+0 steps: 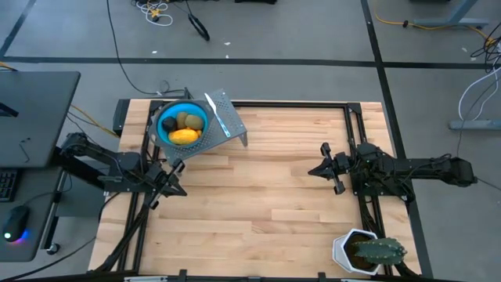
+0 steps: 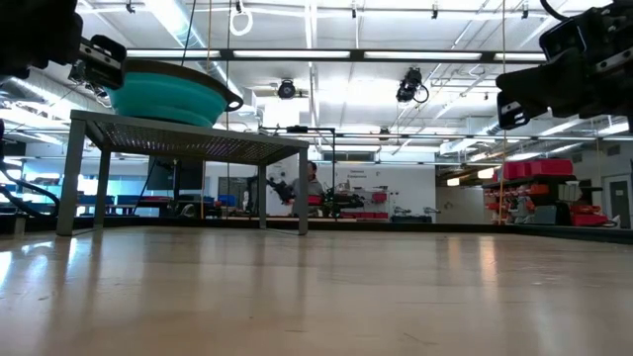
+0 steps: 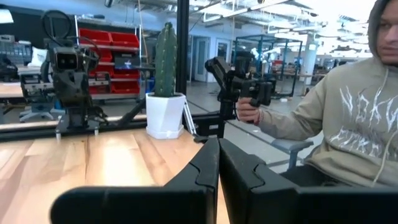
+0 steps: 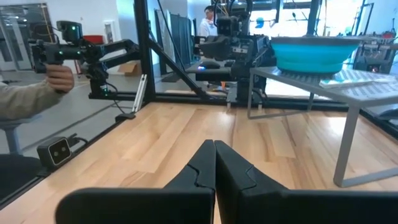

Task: Pick & Place Fruit
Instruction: Return to Home Position

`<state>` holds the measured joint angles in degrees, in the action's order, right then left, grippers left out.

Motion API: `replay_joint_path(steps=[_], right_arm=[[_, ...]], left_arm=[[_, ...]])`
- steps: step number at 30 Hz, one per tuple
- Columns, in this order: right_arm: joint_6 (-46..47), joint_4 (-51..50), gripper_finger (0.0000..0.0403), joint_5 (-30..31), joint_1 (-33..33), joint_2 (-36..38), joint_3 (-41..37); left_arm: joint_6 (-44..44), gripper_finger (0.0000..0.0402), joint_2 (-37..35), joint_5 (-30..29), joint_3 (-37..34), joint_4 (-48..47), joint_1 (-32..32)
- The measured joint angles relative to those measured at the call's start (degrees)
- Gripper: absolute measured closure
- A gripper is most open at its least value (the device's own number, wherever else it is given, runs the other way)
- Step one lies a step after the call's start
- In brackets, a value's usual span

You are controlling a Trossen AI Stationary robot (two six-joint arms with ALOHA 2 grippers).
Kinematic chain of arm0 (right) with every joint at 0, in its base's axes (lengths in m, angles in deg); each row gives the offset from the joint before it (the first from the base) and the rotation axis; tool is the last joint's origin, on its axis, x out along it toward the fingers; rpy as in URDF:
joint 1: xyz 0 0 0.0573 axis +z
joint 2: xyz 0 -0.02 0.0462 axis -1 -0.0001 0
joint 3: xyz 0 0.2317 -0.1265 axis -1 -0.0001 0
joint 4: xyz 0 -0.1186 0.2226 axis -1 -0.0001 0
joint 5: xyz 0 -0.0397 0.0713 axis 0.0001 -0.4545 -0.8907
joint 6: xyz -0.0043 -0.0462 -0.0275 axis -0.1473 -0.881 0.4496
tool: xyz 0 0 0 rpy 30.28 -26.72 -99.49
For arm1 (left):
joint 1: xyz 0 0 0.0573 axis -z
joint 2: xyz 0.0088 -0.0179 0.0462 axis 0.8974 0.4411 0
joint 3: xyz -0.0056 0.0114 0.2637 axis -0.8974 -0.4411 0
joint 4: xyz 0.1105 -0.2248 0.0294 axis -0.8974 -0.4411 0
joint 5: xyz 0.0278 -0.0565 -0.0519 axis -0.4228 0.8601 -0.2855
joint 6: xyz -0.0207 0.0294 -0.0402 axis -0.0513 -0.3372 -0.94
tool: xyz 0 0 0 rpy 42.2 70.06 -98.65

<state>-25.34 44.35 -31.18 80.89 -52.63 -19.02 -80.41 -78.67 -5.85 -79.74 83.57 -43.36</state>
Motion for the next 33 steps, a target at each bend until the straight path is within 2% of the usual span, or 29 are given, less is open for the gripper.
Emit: replay_joint_path(steps=[7,12,16,20,25,28,33], right_arm=[[1.89,0.09,0.0402,-0.07,0.00,0.42,0.00],[3.02,4.74,0.0402,-3.44,0.03,2.57,0.00],[4.89,3.88,0.0402,-2.54,0.00,4.12,0.00],[4.50,-1.04,0.0402,-1.75,0.02,4.09,0.00],[7.82,-0.56,0.0402,4.92,0.02,4.15,0.00],[9.81,-1.19,0.0402,4.42,0.76,4.13,0.00],[8.13,-1.97,0.0402,4.56,3.25,4.13,0.00]], left_arm=[[0.90,0.0386,0.00,-2.71,-0.02,-0.18,0.02],[0.91,0.0386,0.01,-3.13,-0.02,-0.03,0.02],[0.89,0.0386,0.00,-3.21,-0.02,0.27,0.02],[1.21,0.0386,0.00,-3.25,-0.02,0.26,0.02],[1.11,0.0386,0.00,-3.23,-0.04,0.26,0.02],[0.91,0.0386,0.00,-3.23,-0.04,0.26,0.02],[0.82,0.0386,0.01,-3.26,-0.04,0.23,0.02]])
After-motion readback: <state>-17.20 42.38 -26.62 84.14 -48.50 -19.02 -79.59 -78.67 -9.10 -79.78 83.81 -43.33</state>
